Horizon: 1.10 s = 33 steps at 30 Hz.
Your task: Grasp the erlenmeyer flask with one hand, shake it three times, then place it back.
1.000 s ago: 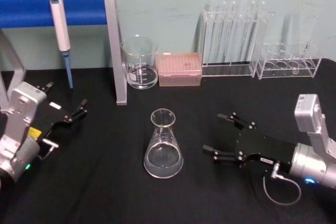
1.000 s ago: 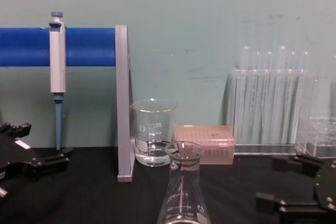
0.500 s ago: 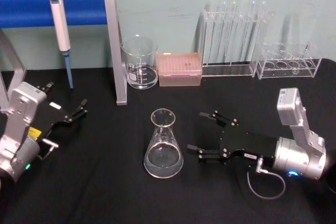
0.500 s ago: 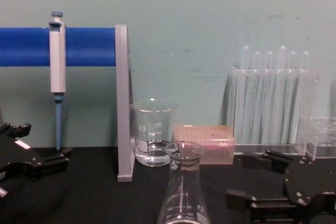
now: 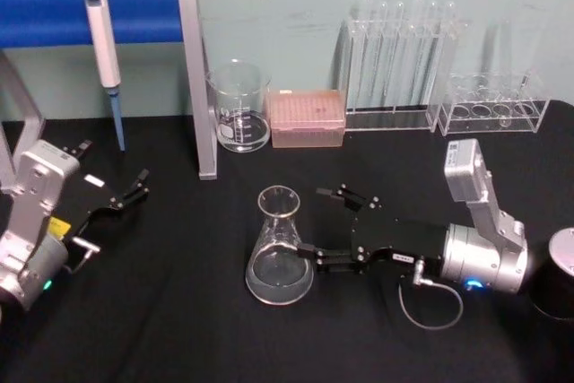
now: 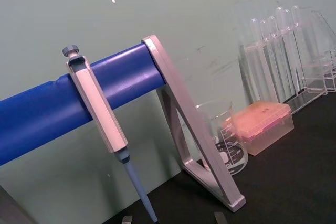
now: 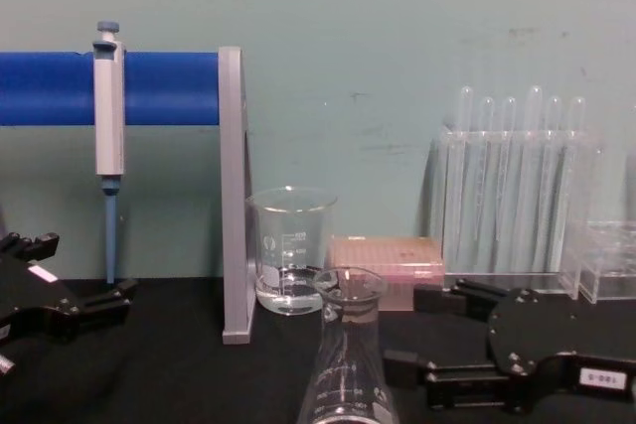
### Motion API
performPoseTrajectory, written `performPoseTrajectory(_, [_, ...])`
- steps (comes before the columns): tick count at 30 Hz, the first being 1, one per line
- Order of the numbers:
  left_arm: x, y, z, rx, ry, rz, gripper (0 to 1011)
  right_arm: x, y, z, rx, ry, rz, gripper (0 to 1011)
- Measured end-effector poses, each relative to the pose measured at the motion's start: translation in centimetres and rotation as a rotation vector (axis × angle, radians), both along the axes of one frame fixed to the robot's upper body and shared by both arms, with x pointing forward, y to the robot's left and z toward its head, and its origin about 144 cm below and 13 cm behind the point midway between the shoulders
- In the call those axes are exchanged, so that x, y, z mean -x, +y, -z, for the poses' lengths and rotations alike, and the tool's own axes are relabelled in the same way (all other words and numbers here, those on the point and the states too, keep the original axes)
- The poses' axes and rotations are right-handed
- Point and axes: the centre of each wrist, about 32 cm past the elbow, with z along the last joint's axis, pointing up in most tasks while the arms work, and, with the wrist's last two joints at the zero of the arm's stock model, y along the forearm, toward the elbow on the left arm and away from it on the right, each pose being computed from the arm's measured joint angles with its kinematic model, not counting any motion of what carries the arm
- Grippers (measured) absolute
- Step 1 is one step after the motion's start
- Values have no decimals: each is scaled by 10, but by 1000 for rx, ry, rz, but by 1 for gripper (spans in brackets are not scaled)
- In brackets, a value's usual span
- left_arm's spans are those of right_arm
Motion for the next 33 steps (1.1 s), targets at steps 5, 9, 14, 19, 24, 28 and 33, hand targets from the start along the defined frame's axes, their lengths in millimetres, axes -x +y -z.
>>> performPoseTrajectory(5, [0,0,0,0,0,0,1001,-4,4,-1,-3,3,-13,1000])
performPoseTrajectory(9, [0,0,0,0,0,0,1001,-6,8,-1,-7,7,-24,1000])
performPoseTrajectory(14, [0,0,0,0,0,0,1001,-10,14,-1,-14,13,-35,1000])
performPoseTrajectory(19, [0,0,0,0,0,0,1001,-13,19,-1,-18,17,-45,1000])
performPoseTrajectory(24, [0,0,0,0,0,0,1001,-17,23,0,-19,21,-59,1000])
performPoseTrajectory(28, [0,0,0,0,0,0,1001,-19,27,0,-18,23,-68,1000])
performPoseTrajectory(33, [0,0,0,0,0,0,1001,-22,30,0,-20,23,-75,1000])
